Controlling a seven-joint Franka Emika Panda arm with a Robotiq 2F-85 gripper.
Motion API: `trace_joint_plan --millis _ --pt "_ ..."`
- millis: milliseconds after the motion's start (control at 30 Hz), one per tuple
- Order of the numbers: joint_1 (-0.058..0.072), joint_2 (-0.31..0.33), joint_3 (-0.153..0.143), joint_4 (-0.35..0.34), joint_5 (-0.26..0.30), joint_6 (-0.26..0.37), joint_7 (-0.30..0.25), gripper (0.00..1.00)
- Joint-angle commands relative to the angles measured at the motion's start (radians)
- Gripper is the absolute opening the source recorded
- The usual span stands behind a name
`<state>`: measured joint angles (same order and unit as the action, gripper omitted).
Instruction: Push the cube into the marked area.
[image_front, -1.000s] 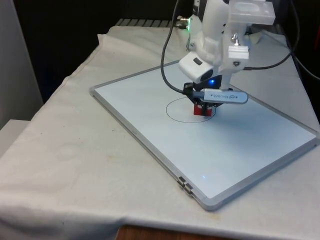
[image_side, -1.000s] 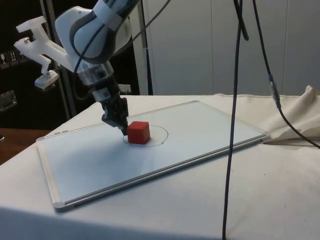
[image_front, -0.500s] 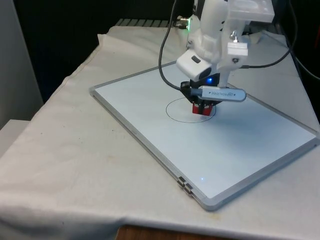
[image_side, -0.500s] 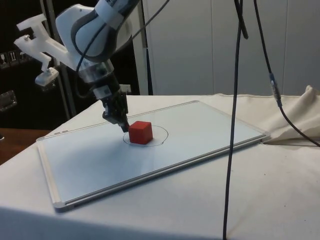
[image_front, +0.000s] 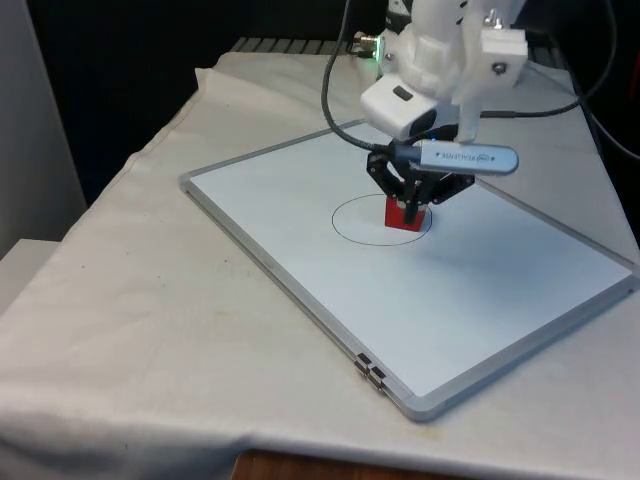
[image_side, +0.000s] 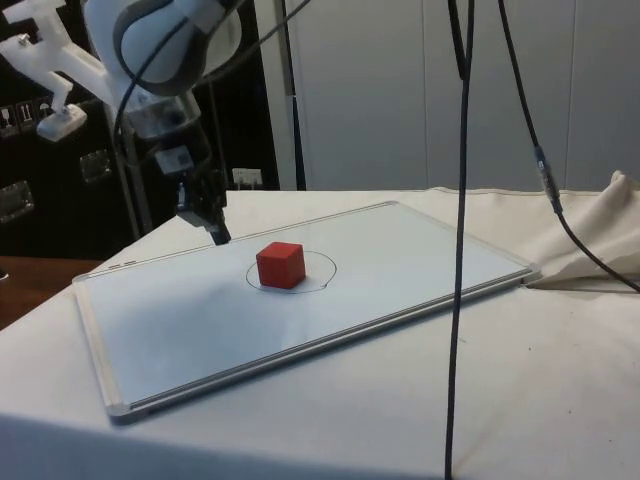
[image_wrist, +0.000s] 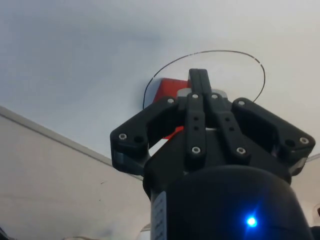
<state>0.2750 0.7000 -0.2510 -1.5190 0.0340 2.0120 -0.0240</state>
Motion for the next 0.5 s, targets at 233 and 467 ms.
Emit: trace_joint_plan --millis 233,467 --pt "0.007 -0.055 0.004 -0.027 -0.001 -0.009 0.007 0.00" --pt "0.003 -0.081 0.018 -0.047 -0.002 -0.017 0.019 0.00"
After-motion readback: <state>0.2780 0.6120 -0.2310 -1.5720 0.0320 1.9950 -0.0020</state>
